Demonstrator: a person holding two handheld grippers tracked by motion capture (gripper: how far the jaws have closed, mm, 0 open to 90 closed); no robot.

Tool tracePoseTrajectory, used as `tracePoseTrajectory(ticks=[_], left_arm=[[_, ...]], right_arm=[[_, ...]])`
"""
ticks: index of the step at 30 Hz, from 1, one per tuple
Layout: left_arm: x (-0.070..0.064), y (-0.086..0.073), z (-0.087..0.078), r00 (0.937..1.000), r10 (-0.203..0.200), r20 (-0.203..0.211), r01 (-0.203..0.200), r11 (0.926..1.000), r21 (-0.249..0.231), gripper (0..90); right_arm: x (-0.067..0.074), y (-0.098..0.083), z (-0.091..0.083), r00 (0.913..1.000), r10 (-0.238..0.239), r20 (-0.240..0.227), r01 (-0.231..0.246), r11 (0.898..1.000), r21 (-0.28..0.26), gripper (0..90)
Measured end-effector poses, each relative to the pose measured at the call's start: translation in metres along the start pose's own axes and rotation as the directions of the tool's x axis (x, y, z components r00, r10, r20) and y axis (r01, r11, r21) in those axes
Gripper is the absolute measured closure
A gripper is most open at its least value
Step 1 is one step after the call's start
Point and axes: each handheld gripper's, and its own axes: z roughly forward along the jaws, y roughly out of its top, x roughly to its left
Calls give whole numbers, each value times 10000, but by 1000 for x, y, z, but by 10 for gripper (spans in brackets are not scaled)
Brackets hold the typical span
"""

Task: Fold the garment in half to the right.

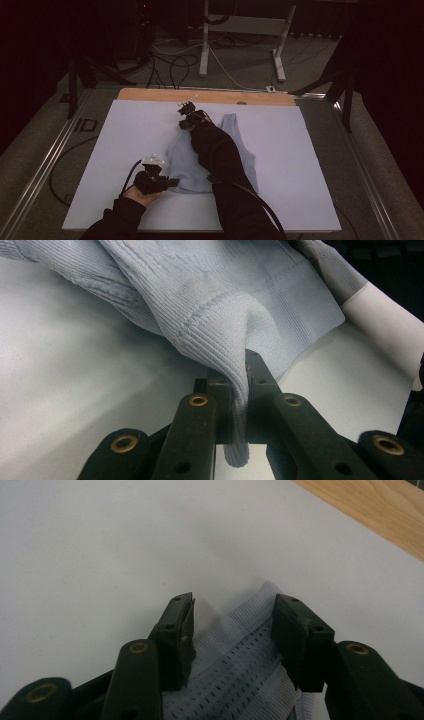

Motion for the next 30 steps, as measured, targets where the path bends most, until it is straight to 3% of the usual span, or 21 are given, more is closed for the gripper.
tracePoseTrajectory(ticks=[9,13,14,21,30], left_arm=[[-2,-1,0,10000,30,-15,-30,10000,33,855],[-2,-1,1,10000,6,-48,-6,10000,19,855],[-2,-1,0,10000,-8,-41,8,10000,15,856],[0,-1,1,9999,-131,35,131,9999,-9,856],[-2,1,0,10000,-36,-21,36,10000,-46,857]], right_arm=[[-1,-1,-1,10000,-78,-58,78,10000,50,663],[0,0,-2,9998,-177,54,176,9997,145,818],[0,-1,-2,9995,-226,214,223,9996,159,827],[0,0,-4,9993,-322,213,318,9993,178,858],[-6,9,-25,9985,-505,234,510,9984,-241,862]])
